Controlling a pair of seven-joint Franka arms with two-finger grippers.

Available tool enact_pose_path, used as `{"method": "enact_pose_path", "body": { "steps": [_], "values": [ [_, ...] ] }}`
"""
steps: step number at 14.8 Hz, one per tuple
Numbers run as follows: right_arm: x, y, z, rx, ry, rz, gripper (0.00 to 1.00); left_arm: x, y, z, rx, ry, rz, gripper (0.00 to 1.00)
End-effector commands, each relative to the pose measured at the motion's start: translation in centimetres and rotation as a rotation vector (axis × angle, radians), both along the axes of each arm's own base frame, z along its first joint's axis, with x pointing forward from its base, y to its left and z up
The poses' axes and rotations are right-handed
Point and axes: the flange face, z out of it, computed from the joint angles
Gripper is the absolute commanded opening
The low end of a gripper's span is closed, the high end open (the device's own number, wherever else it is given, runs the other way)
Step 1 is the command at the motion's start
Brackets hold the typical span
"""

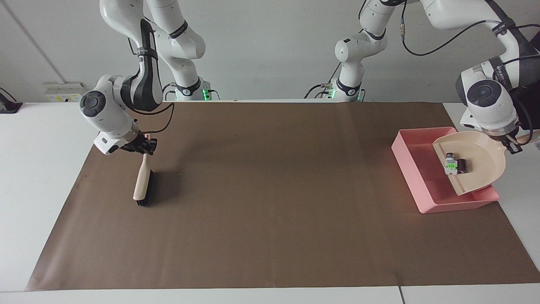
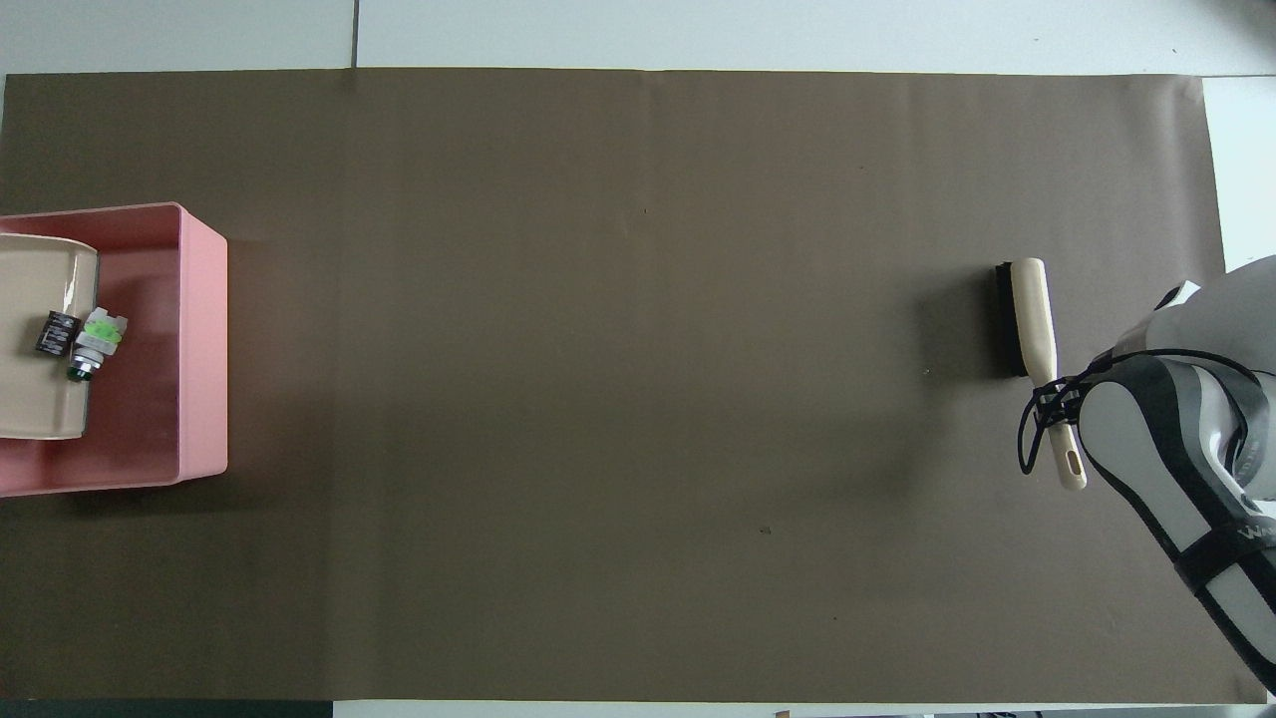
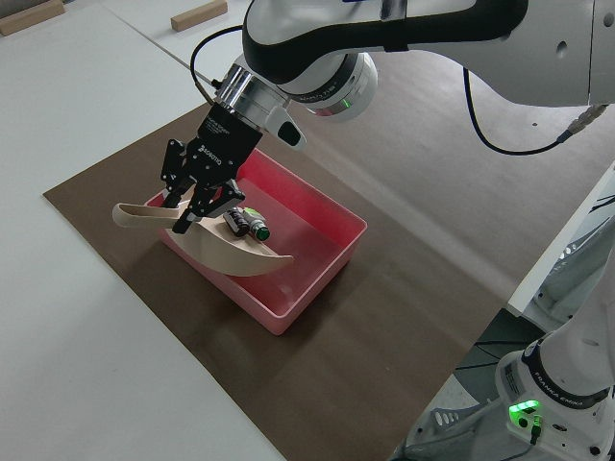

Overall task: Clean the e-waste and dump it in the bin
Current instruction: 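Tip the dustpan over the pink bin with the left gripper, then release the brush on the table with the right gripper and withdraw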

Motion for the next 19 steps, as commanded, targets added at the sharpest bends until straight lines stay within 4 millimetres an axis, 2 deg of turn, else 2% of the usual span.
{"method": "enact_pose_path", "body": {
  "steps": [1, 2, 3, 4, 5, 7, 9, 11, 13, 15, 18, 19],
  "values": [
    [-0.3, -0.2, 0.0, -0.007, -0.003, 0.029, 0.48, -1.9, -0.9, 0.8, 0.078, -0.01, 0.015, 0.0],
    [-0.2, -0.1, 0.1, -0.006, -0.003, 0.031, 0.79, -1.8, -1.5, 0.7, 0.098, 0.005, 0.014, 0.0],
    [-0.3, 0.0, 0.1, -0.005, 0.003, 0.032, 0.94, -1.9, -1.5, 1.0, 0.138, 0.02, 0.011, 0.0],
    [-0.2, 0.3, 0.2, -0.005, 0.009, 0.037, 0.99, -1.8, -2.4, 1.1, 0.164, 0.028, 0.01, 0.0],
    [-0.3, 0.5, 0.7, -0.006, 0.014, 0.036, 0.99, -1.7, -2.8, 1.4, 0.183, 0.031, 0.021, 0.0],
    [0.2, 0.8, 3.1, -0.014, -0.011, 0.04, 0.99, -1.8, -3.9, 2.5, 0.23, 0.033, 0.015, 0.0],
    [0.9, 2.3, 6.7, -0.026, -0.059, 0.064, 0.99, -1.8, -4.7, 3.1, 0.268, 0.037, 0.009, 0.0],
    [1.2, 3.1, 10.0, -0.04, -0.126, 0.069, 0.99, -1.9, -6.4, 3.8, 0.351, 0.013, 0.015, 0.0],
    [1.5, 4.8, 12.8, -0.06, -0.188, -0.008, 0.99, -2.0, -7.4, 4.3, 0.411, 0.0, 0.043, 0.0],
    [2.3, 8.1, 16.3, -0.068, -0.258, -0.056, 0.99, -2.1, -8.3, 4.7, 0.436, 0.004, 0.057, 0.0],
    [2.9, 10.0, 22.0, -0.069, -0.306, -0.177, 0.99, -2.2, -8.6, 7.3, 0.44, -0.013, 0.069, 0.0],
    [3.0, 10.0, 23.8, -0.068, -0.306, -0.22, 0.99, -2.2, -8.8, 8.2, 0.431, -0.024, 0.066, 0.01]
  ]
}}
